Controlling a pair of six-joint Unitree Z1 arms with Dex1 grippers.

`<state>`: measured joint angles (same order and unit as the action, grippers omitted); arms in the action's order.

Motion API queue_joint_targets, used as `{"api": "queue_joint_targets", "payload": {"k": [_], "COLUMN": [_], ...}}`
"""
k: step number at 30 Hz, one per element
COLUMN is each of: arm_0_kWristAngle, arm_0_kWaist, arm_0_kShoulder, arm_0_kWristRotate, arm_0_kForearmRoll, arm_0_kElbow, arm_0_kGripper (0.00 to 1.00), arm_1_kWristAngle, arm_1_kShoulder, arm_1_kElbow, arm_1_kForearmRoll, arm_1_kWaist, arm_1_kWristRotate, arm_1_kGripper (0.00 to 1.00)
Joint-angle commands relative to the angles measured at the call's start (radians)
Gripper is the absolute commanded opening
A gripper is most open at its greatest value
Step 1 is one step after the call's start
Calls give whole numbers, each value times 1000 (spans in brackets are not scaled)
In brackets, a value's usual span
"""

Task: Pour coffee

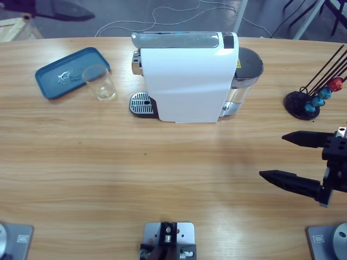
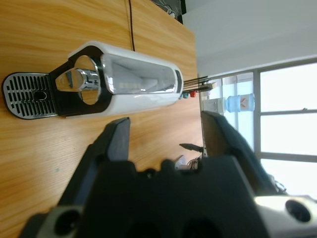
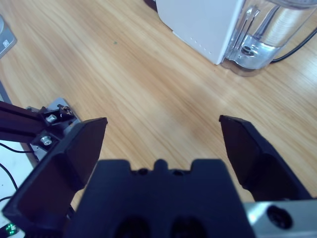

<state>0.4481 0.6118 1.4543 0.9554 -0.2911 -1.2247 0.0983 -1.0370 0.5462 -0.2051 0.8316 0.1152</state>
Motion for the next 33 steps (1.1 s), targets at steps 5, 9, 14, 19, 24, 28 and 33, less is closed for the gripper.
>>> {"api": "queue_joint_targets", "payload": {"k": [5, 9, 14, 19, 24, 28, 33], "arm_0_kWristAngle": [31, 46, 72, 73, 115, 199, 234], "arm_0_kWaist": [-14, -14, -14, -29, -47, -50, -56], "arm_0_kShoulder": [157, 192, 227, 244, 262, 286, 304], "arm_0_kWristRotate": [36, 37, 38, 40, 40, 39, 38], "arm_0_kForearmRoll": [68, 93, 129, 149, 174, 219, 244], "arm_0_kElbow": [59, 59, 59, 59, 59, 60, 64], "arm_0_kGripper": [605, 605, 605, 605, 605, 604, 600], "arm_1_kWristAngle": [-5, -5, -4, -4, -5, -5, -4], "arm_1_kShoulder": [27, 25, 25, 25, 23, 20, 20], "arm_1_kElbow": [-43, -43, -43, -43, -43, -43, -43], "arm_1_kForearmRoll": [16, 16, 16, 16, 16, 16, 17], "arm_1_kWaist": [8, 7, 8, 7, 8, 7, 8], "arm_1_kWristRotate": [-12, -12, -12, -11, -12, -12, -11], "arm_1_kGripper": [1000, 1000, 1000, 1000, 1000, 1000, 1000]}}
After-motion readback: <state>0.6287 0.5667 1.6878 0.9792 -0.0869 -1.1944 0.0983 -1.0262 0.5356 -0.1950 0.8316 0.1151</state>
